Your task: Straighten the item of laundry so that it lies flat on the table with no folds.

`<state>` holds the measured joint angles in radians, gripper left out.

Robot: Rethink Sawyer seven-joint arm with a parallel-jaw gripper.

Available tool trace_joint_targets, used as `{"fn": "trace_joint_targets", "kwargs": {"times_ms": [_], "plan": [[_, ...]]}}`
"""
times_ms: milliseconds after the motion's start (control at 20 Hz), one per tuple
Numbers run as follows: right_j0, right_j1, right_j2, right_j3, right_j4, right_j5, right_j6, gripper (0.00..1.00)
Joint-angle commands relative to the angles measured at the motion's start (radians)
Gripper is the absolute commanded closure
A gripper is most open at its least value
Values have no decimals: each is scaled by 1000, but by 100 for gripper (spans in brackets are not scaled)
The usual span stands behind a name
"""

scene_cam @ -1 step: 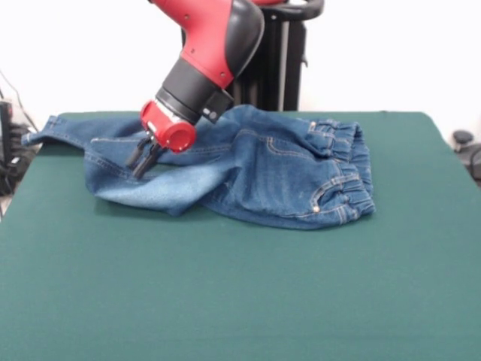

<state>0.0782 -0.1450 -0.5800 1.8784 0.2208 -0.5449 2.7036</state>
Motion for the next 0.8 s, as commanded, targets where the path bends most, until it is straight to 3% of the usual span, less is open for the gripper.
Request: {"fn": "trace_joint_targets", "kwargs": {"times_ms": [50, 600, 800], "plan": [[46, 30, 50, -47, 57, -81, 71, 0], [94, 139, 29, -64, 206, -162, 64, 0], [79, 165, 22, -72, 204, -183, 54, 0]]}}
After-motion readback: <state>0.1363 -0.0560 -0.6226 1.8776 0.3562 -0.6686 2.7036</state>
